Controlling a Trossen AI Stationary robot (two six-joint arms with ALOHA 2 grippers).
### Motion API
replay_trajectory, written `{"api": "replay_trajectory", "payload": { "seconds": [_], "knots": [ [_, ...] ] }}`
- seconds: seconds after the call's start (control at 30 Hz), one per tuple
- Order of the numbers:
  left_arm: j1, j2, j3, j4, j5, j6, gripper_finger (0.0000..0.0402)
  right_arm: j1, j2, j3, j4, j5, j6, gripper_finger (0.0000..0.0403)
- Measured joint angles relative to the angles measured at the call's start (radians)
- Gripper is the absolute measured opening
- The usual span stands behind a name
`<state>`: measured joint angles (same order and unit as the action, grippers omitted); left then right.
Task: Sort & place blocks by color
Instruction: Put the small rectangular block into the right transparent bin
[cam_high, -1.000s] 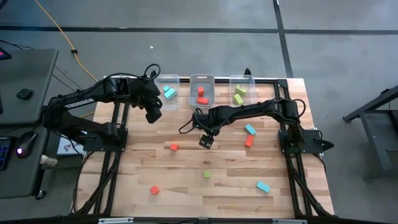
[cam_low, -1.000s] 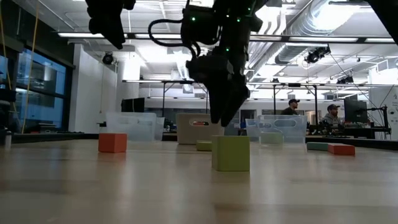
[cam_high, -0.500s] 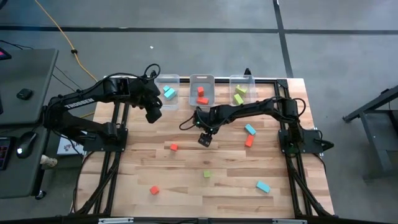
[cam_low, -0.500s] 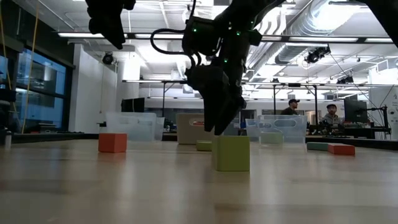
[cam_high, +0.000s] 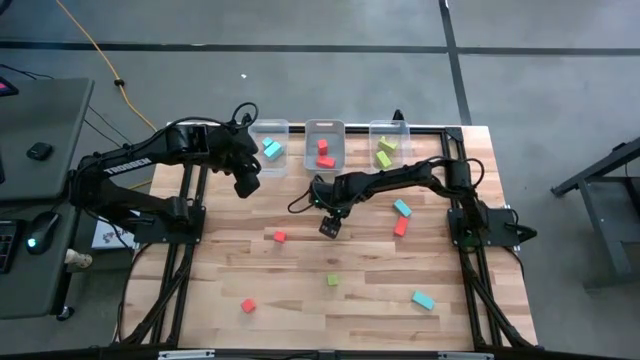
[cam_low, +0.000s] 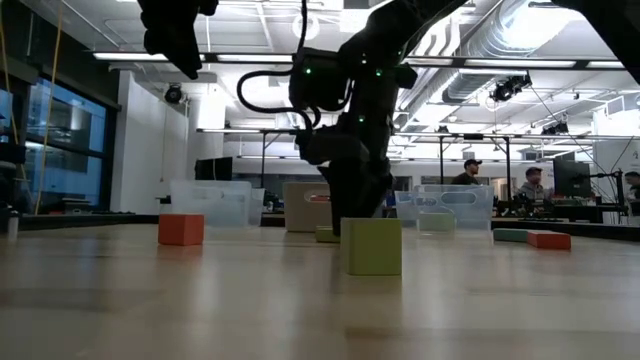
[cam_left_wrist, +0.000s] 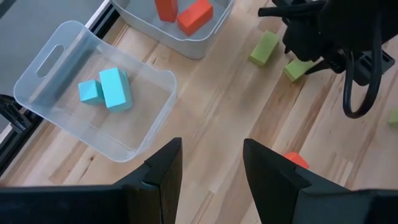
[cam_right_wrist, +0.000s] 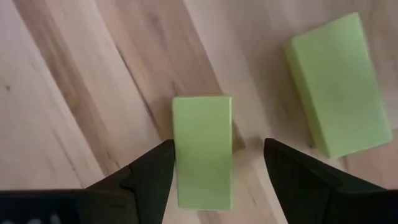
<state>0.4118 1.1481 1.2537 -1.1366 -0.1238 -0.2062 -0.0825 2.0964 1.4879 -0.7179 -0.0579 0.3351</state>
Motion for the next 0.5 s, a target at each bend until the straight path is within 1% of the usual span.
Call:
{"api": "replay_trajectory", "payload": {
  "seconds": [0.1, 0.2, 0.37, 0.43, 0.5],
  "knots": [
    [0.000, 0.000, 0.000, 0.000, -0.001, 0.000, 0.0145, 0.000, 0.000, 0.000, -0.003, 0.024, 0.006, 0.0231],
    [0.000, 0.000, 0.000, 0.000, -0.001, 0.003, 0.0145, 0.000, 0.004, 0.000, -0.004, 0.023, 0.022, 0.0214],
    [0.000, 0.000, 0.000, 0.005, -0.005, 0.058, 0.0145, 0.010, 0.014, 0.003, -0.015, 0.039, 0.039, 0.0193],
    [0.000, 0.000, 0.000, 0.017, -0.016, 0.074, 0.0145, 0.011, 0.015, 0.003, -0.026, 0.048, 0.064, 0.0180],
    [0.000, 0.000, 0.000, 0.031, -0.024, 0.080, 0.0145, 0.011, 0.015, 0.003, -0.026, 0.050, 0.077, 0.0158]
  ]
}}
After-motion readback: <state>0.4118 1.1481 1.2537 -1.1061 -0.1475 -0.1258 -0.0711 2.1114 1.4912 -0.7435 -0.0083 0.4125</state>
